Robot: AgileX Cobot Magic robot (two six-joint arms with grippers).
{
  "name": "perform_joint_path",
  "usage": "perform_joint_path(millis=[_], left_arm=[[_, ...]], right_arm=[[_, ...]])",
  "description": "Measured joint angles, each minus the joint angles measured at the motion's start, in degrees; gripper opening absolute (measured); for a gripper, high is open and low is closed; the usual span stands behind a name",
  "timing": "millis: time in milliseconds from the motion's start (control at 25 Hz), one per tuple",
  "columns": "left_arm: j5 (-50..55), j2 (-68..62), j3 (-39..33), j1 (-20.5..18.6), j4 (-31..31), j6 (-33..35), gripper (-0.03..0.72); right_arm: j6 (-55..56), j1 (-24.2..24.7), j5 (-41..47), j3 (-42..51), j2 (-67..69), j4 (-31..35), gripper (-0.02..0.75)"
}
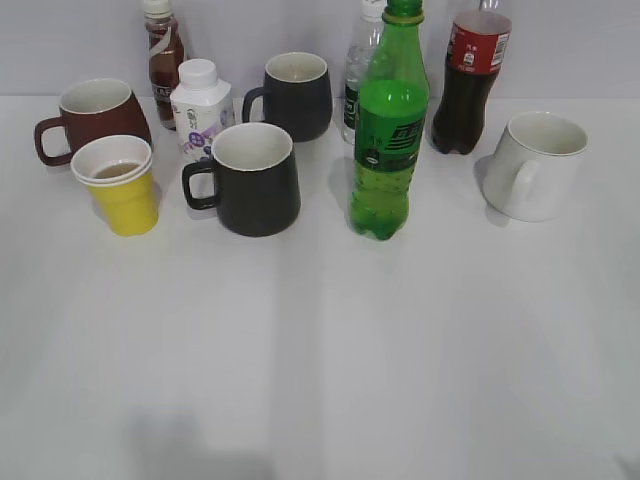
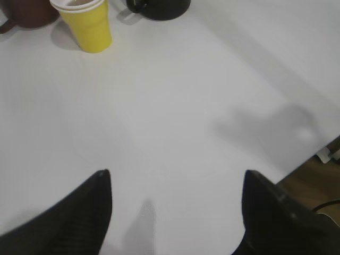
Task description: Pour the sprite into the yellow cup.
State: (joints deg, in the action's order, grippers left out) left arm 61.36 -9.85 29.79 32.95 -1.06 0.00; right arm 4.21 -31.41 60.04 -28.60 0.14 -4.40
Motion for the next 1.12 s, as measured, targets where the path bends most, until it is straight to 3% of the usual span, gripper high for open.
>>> perform_joint_path(millis=[240,400,560,760,880,1120], left_arm=[[-0.05,0.00,0.00,-0.93,-0.01,0.00,0.581],[-0.06,0.00,0.00,-8.15,-0.01,0.00,0.581],[-0.17,1.39,0.00,-19.99,-0.07,0.00,0.581],[-0.24,6.40,0.00,-28.66,-0.07,0.00,0.581],[-0.18,9.85,0.00,-30.41,-0.07,0.00,0.581],[-0.22,10.26,-0.06,-30.68,-0.07,0.00,0.581]], right_arm=[[0.00,0.00,-0.06,0.00,0.00,0.00,0.487],[0.00,1.33,-0.24,0.00,0.00,0.00,0.484],[-0.02,11.63,-0.29,0.00,0.00,0.00,0.484],[-0.02,23.59,-0.29,0.00,-0.06,0.00,0.484],[-0.02,26.14,-0.35,0.00,-0.37,0.00,0.484],[-0.07,26.37,-0.40,0.05,-0.60,0.00,0.484]])
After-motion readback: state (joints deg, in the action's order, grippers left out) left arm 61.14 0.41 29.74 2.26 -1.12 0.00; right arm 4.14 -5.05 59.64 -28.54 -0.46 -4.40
